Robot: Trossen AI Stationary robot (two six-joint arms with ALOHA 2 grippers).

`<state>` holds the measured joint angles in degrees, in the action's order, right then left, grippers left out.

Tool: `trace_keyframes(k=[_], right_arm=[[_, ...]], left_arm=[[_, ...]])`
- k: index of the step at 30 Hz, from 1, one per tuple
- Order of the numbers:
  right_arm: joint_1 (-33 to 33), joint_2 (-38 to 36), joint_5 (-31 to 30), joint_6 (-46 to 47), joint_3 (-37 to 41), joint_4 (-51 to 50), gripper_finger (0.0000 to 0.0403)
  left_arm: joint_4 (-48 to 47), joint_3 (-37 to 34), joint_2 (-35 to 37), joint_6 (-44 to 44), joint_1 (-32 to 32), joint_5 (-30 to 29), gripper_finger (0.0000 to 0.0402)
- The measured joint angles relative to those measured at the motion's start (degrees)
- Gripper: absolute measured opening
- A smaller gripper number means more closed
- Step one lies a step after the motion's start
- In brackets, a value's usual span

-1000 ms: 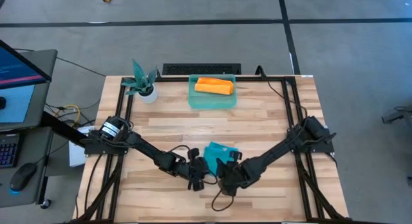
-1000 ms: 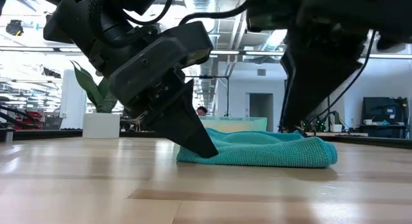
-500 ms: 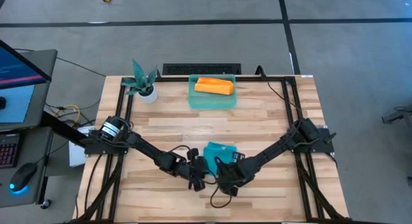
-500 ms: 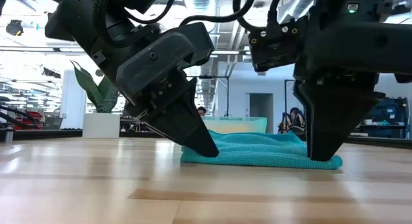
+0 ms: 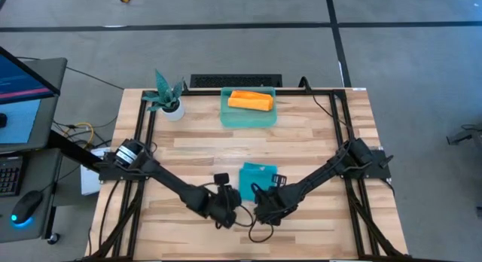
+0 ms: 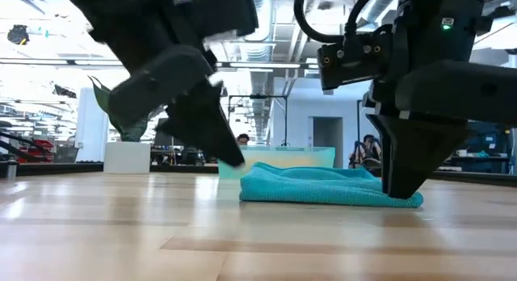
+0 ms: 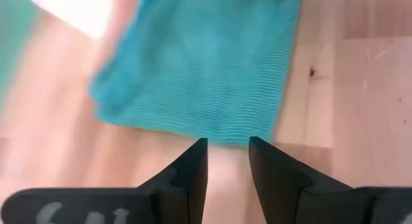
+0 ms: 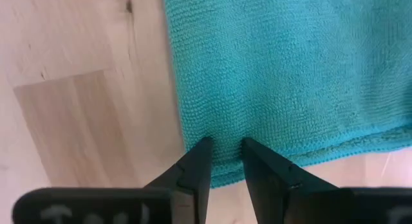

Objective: Roll microfiber towels into tight, uniform cylinder then place into a basket
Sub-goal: Roll the blue microfiber cloth

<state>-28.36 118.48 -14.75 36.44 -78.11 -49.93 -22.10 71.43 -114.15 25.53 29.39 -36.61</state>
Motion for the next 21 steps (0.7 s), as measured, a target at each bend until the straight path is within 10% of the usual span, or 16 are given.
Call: trace_keyframes(k=[21], right_arm=[[-9.8,-11.6,-11.8,2.7,0.2,-3.4,0.0113]], left_arm=[[-18.1,10.0,0.2,-1.8,6.7,-13.0,0.0106]])
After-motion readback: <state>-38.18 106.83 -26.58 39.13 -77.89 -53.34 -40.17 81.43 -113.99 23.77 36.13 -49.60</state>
